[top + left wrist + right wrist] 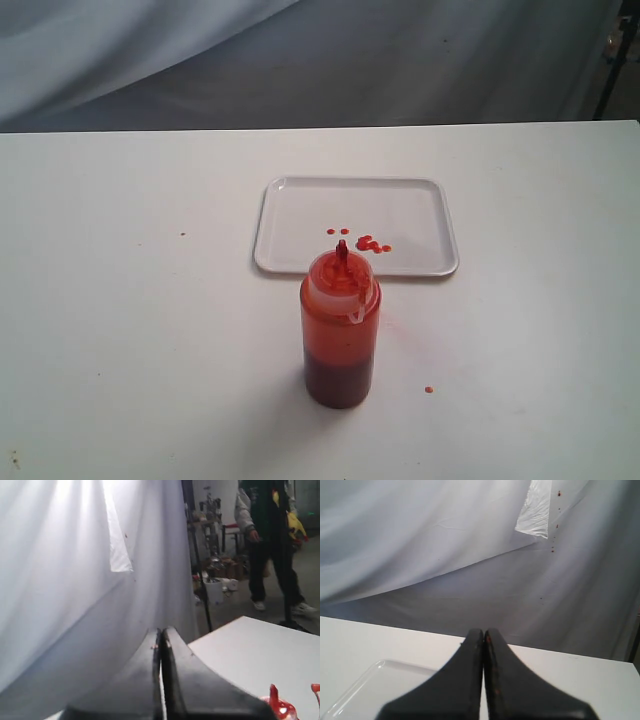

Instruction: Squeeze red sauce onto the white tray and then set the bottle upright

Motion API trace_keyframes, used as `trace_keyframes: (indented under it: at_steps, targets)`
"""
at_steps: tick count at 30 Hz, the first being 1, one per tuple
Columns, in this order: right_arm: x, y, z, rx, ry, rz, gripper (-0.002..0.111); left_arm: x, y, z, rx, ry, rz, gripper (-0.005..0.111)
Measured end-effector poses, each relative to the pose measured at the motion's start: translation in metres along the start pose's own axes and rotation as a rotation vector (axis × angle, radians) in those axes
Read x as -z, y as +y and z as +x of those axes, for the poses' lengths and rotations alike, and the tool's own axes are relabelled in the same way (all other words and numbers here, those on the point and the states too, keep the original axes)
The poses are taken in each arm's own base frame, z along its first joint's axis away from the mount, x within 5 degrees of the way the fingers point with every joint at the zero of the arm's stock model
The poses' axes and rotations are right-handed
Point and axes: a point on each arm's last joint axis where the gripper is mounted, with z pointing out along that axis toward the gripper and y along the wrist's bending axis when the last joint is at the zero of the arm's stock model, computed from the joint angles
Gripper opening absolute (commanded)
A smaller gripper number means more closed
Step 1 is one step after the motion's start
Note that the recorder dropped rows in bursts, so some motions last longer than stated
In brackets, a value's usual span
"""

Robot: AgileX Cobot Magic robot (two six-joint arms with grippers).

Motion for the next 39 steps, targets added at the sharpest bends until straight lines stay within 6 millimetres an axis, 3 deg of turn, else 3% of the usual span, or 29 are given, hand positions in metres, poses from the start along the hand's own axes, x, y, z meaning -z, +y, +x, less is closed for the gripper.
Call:
trace_keyframes:
  at_steps: [9,19,29,34,39]
  targets:
    - [0.0,0.0,0.0,0.0,0.0,0.0,0.0,0.04,-0.019,-0.009,-0.093,-0.169,-0.12,0.0]
    - [0.0,0.0,0.0,0.0,0.0,0.0,0.0,0.044,-0.008,-0.003,-0.033,-0.171,-0.259,0.0]
    - [0.0,0.0,0.0,0.0,0.0,0.0,0.0,0.042,0.007,0.03,0.049,-0.213,-0.388,0.0]
    - [0.0,0.0,0.0,0.0,0.0,0.0,0.0,0.047,0.02,0.05,0.117,-0.22,-0.546,0.0]
    - [0.0,0.0,0.0,0.0,0.0,0.0,0.0,0.051,0.027,0.082,0.048,0.084,-0.652,0.0]
